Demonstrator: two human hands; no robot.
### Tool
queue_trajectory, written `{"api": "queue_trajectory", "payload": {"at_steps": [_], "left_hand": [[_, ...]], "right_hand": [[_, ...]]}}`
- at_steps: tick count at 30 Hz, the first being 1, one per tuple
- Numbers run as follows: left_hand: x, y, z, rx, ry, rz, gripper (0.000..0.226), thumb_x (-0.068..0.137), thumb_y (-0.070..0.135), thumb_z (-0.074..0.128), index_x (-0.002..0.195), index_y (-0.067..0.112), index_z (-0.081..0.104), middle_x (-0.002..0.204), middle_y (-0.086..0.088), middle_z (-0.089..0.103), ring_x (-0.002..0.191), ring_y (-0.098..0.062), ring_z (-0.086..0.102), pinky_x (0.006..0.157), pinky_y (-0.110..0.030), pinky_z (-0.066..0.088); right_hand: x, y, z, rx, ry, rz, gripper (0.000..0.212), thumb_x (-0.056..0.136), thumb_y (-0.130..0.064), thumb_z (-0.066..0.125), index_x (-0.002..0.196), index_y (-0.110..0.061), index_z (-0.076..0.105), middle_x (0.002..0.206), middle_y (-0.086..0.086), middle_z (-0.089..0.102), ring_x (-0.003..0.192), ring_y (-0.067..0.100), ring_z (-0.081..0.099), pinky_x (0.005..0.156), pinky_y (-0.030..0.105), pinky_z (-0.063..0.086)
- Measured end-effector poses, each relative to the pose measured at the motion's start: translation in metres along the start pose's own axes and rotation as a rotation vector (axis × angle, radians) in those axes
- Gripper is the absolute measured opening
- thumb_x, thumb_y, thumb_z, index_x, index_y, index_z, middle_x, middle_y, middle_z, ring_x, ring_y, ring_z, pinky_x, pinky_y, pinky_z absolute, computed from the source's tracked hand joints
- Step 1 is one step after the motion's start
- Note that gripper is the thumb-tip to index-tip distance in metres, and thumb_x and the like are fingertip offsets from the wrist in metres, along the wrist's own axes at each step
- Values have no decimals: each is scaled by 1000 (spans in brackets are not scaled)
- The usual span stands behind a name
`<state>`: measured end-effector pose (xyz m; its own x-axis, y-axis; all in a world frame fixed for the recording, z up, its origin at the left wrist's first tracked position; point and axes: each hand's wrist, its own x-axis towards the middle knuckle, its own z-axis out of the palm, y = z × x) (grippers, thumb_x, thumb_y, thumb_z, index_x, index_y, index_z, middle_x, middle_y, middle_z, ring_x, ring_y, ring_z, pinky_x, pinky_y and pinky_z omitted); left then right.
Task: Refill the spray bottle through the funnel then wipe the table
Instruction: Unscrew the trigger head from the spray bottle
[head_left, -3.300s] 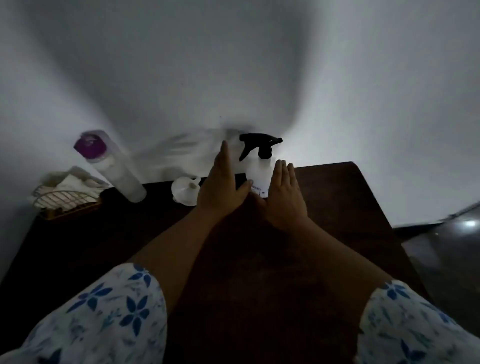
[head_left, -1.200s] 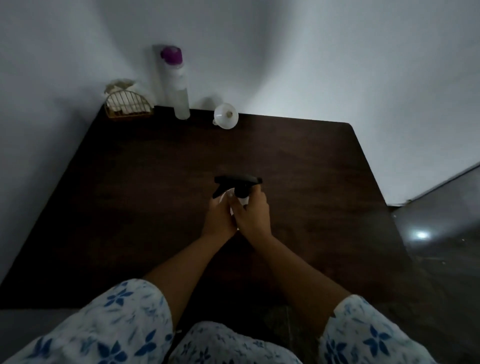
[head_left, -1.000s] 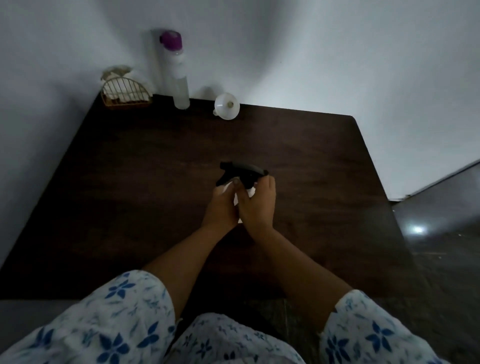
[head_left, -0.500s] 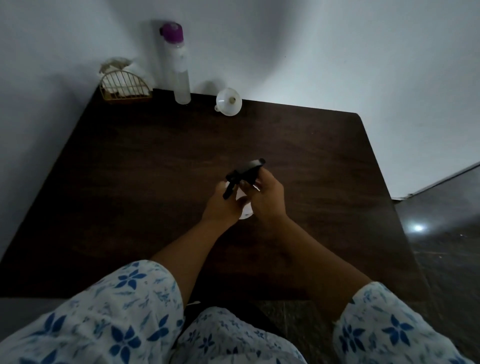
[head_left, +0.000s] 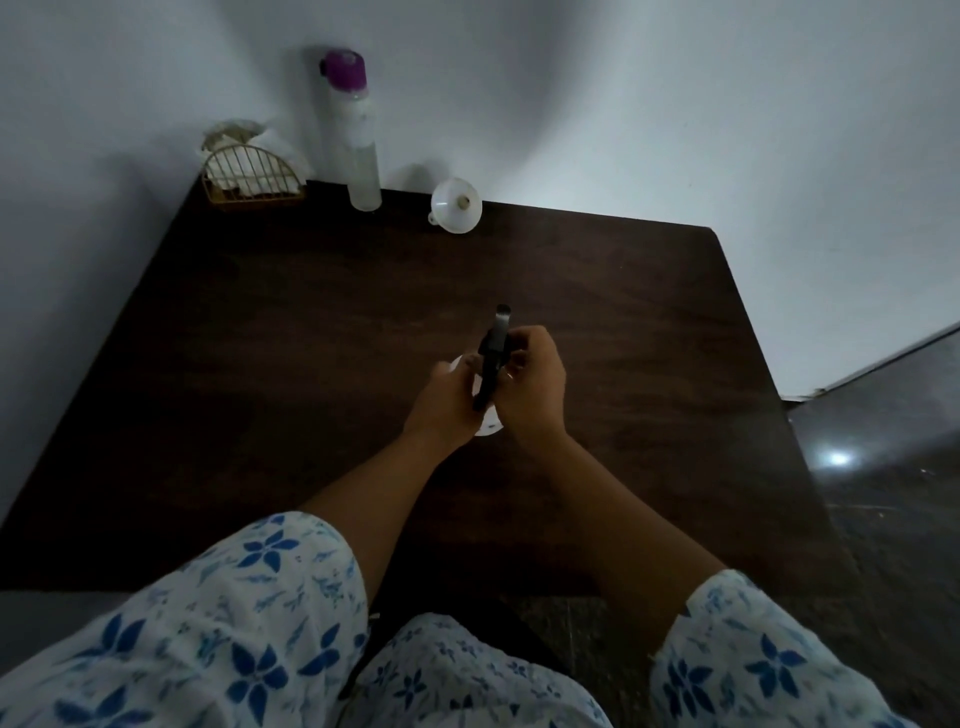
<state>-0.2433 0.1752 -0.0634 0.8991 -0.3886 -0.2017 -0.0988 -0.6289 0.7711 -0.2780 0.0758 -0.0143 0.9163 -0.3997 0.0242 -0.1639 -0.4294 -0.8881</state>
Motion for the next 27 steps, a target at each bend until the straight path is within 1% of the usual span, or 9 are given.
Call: {"api": "queue_trajectory", "payload": {"at_steps": [4,7,10,12,16,19,21,25,27], "left_hand": [[-1,3,-1,-15,20,-13,37,88,30,50,121,39,36,121,-10,51,100,-23,59,83,-44,53],[0,1,1,0,18,-18,35,87,32,51,120,36,38,119,-10,52,99,-22,59,84,-44,53],[2,-3,2,3,20,-33,38,86,23,56,119,36,40,121,-10,51,103,-22,58,87,-41,52],[2,-3,2,-9,17,-46,41,85,22,58,120,35,42,123,-10,50,104,-22,58,88,-43,51],[2,-4,3,3,24,-31,33,85,21,54,112,38,42,117,-10,53,96,-21,60,83,-43,53],[1,-5,4,6,35,6,35,87,24,52,115,40,38,115,-11,54,93,-21,60,81,-43,54],[-1,-3,4,-9,36,32,35,87,29,50,118,40,38,114,-10,54,94,-21,61,81,-43,54],[0,-3,5,23,29,-20,26,87,25,52,111,34,44,115,-10,53,95,-19,60,83,-40,53],[0,-4,4,1,29,-16,21,85,22,54,102,33,49,111,-11,56,90,-18,60,82,-41,53]], "right_hand": [[2,-2,-14,39,-223,-29,37,86,8,53,117,-11,55,119,8,61,112,21,58,95,37,50],[5,-1,-18,2,-312,-66,46,84,7,56,127,-10,49,127,9,54,118,22,53,100,40,46],[5,1,-13,5,-205,-58,53,77,-4,70,122,-17,44,126,1,43,111,13,51,92,28,48],[6,-1,-9,13,-112,20,48,75,-8,74,108,-21,42,118,-3,41,99,8,52,80,18,48],[3,1,-1,-14,-43,-16,32,80,-5,67,92,-23,43,109,4,52,95,12,58,75,23,52],[-1,3,-4,26,-122,-56,29,84,5,57,102,-18,53,114,6,57,104,16,59,88,34,53],[0,6,-9,34,-204,-70,38,84,9,54,117,-10,55,119,8,58,111,19,57,94,37,51],[3,8,-11,22,-251,-50,51,85,2,60,133,-13,46,125,5,57,115,14,55,98,37,48],[1,7,-5,20,-168,-47,62,83,-3,64,136,-18,36,129,2,53,114,14,54,96,32,48]]}}
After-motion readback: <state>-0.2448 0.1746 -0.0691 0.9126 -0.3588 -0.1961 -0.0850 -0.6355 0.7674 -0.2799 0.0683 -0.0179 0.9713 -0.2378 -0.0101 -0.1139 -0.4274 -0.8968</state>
